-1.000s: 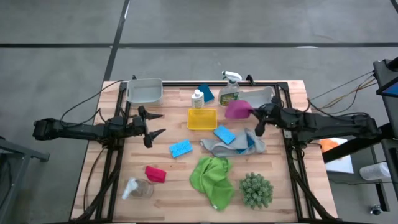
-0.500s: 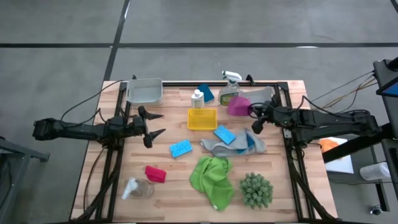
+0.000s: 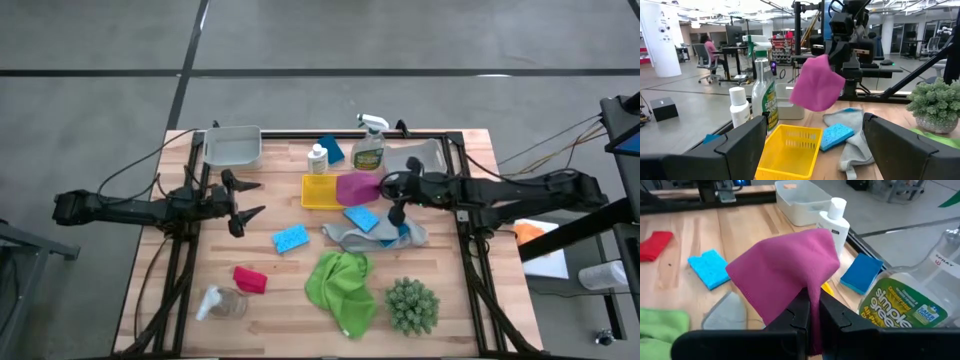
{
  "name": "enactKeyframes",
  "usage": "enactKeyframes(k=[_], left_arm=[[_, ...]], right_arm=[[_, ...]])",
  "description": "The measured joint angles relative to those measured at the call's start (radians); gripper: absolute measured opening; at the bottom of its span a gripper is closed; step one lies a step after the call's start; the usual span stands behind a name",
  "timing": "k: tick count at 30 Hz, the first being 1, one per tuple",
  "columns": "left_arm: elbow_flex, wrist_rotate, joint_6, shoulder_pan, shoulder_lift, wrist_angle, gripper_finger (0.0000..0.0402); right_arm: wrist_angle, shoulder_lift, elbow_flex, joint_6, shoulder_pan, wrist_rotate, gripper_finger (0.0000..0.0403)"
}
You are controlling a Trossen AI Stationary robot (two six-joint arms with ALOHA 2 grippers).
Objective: Pick & Place Kitchen Items
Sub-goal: Put the purple microfiber towel into the right gray bin
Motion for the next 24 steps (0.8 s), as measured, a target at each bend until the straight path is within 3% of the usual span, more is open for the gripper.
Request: enactKeyframes(k=[7, 15, 24], left_arm=[[0.000, 0.000, 0.000, 0.000, 0.000, -0.002, 0.0331], [0.000, 0.000, -0.001, 0.000, 0.000, -0.003, 0.0331], [0.000, 0.000, -0.001, 0.000, 0.000, -0.003, 0.0331]], right_arm=[[-0.226, 0.013, 0.098, 0.034, 0.000, 0.041, 0.0018], [-0.580, -0.009, 0.191, 0.147, 0.000, 0.228, 0.0018], [-0.701, -0.051, 0.211, 0.208, -0.047, 0.364, 0.0018]])
